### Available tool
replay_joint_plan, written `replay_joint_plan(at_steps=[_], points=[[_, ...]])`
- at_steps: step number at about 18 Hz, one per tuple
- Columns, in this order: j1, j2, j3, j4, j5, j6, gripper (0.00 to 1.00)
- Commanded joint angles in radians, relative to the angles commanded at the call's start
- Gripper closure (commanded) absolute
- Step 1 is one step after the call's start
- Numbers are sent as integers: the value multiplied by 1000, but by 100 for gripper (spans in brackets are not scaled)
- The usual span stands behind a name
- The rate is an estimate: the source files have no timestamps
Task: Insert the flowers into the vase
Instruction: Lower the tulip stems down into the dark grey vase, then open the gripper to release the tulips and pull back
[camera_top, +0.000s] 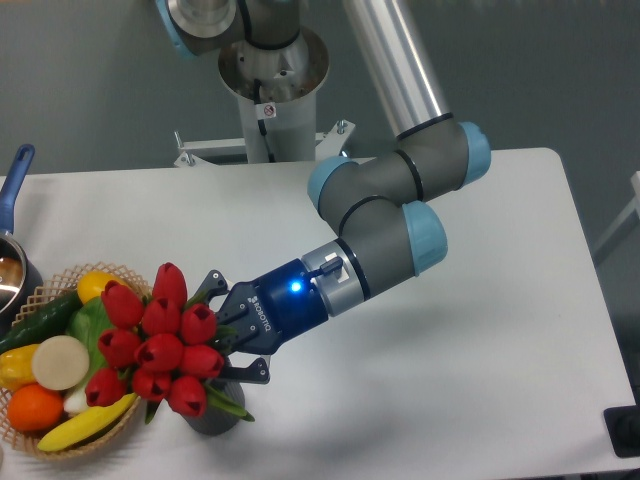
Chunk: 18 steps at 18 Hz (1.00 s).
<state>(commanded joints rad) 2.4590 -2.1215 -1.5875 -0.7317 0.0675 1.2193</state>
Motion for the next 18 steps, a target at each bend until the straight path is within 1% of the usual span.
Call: replay_joint_plan(at_steps=[4,8,9,13,14,15,16,18], points=[[11,8,-66,0,2,52,87],[18,6,-91,0,3,74,74],[20,5,-97,0,3,74,68],[23,5,-100,0,15,74,36],[23,5,-107,0,24,74,25],[25,6,-115,0,40,74,11],[26,6,-124,0,46,74,0],[29,6,-137,0,55,74,0]])
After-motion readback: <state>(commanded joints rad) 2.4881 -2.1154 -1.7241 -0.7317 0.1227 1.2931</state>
